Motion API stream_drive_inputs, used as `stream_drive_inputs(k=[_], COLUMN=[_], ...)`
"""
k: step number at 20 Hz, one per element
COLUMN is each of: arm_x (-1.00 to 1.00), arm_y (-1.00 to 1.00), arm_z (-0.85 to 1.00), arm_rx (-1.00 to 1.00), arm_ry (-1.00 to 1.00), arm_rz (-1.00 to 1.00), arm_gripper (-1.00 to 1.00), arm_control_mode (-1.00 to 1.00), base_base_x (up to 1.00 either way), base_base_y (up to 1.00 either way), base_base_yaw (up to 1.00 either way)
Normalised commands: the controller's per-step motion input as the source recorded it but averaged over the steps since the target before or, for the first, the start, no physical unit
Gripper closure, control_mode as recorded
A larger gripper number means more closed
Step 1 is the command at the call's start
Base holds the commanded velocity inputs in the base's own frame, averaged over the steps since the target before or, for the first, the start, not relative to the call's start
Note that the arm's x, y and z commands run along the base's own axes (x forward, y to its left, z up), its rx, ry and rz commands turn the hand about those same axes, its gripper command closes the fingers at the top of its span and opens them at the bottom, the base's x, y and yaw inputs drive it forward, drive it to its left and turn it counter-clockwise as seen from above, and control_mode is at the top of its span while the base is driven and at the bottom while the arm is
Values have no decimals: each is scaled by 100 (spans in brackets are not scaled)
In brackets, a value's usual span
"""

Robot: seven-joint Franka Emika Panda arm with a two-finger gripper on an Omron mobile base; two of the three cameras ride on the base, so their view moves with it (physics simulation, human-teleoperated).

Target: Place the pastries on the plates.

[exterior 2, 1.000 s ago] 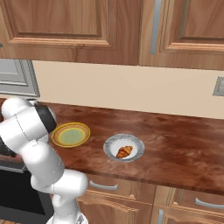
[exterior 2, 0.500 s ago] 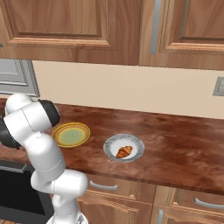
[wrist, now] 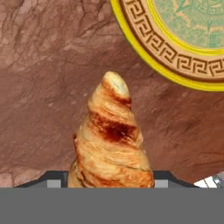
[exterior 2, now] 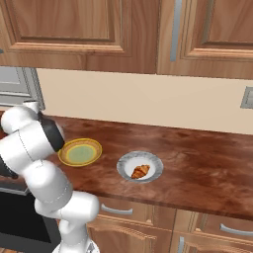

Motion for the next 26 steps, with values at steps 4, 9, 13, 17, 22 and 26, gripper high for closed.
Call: stream_drive_inputs(k=[4, 9, 13, 17, 22, 26], arm_x=[51, 64, 53, 28, 5, 9], arm_y=[-59, -62, -41, -27, -36, -54], arm_z=[16, 0, 0, 0, -19, -20], arm_rx=[0, -1, 0, 0, -2, -3], arm_ry=[4, 8, 5, 1, 0, 0], arm_rz=[-4, -4, -1, 0, 0, 0], arm_gripper=[100, 100, 100, 100, 100, 100], arm_control_mode=[-100, -100, -100, -100, -100, -100], base_base_x=[0, 0, 0, 0, 0, 0], base_base_y=[0, 0, 0, 0, 0, 0], base_base_yaw=[0, 0, 0, 0, 0, 0])
